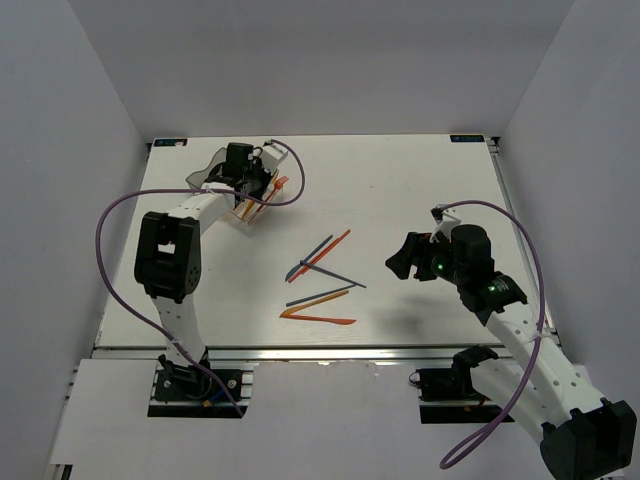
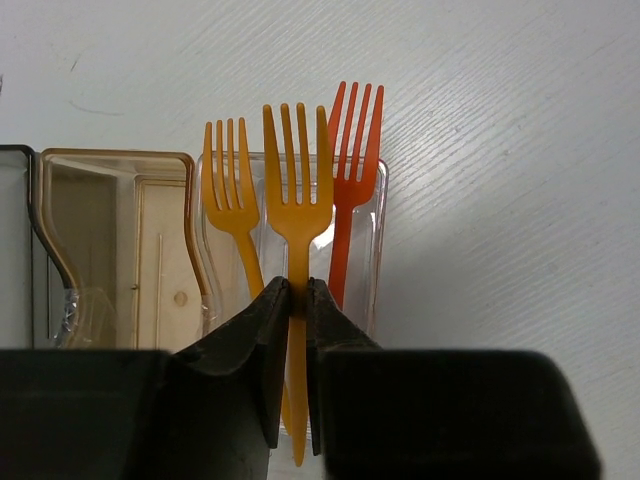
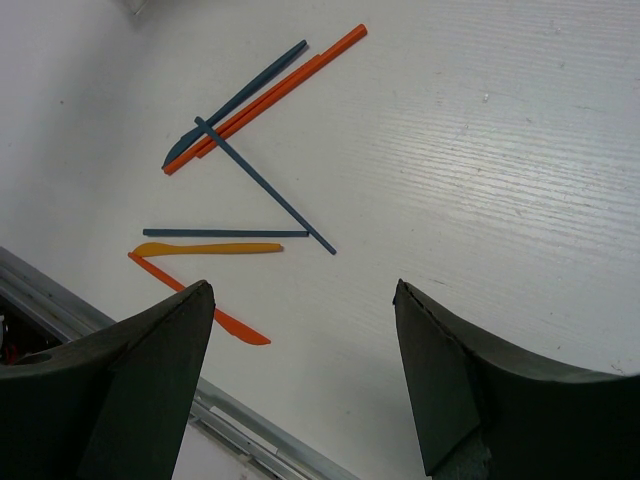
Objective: Sort the eating utensils into containers
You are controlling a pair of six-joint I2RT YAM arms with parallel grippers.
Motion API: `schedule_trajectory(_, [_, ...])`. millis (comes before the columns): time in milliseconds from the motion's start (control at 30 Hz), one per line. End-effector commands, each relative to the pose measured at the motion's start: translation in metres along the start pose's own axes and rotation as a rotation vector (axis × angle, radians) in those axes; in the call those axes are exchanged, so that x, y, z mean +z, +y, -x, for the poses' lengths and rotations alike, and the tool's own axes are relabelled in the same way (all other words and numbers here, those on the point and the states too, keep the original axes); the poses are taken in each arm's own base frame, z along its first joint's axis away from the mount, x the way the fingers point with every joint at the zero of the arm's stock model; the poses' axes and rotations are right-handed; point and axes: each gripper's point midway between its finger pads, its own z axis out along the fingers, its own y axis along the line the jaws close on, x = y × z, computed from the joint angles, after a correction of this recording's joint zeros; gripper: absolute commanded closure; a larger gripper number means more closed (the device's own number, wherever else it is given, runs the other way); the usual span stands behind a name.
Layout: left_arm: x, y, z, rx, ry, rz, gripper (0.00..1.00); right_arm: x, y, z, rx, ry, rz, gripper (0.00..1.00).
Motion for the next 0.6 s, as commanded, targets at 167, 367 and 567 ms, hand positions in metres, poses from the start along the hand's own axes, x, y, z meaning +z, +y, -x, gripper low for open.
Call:
schedule_trajectory(167, [-0.015, 0.009, 0.019, 0.009, -0.054, 0.039, 0.60, -0.001, 0.004, 0.009, -0.028, -0.032, 0.017, 0.23])
schedule_trajectory(367, [-0.028, 0.014, 0.041, -0.003, -0.102, 0.044, 0.58, 0.000, 0.003, 0.009, -0.029, -0.030, 0.013, 0.23])
schedule_trajectory(567, [-0.081, 0.016, 0.120, -0.056, -0.256, 0.070, 0.08, 0.019, 0.008, 0.004, -0.021, 0.021, 0.069, 0.22])
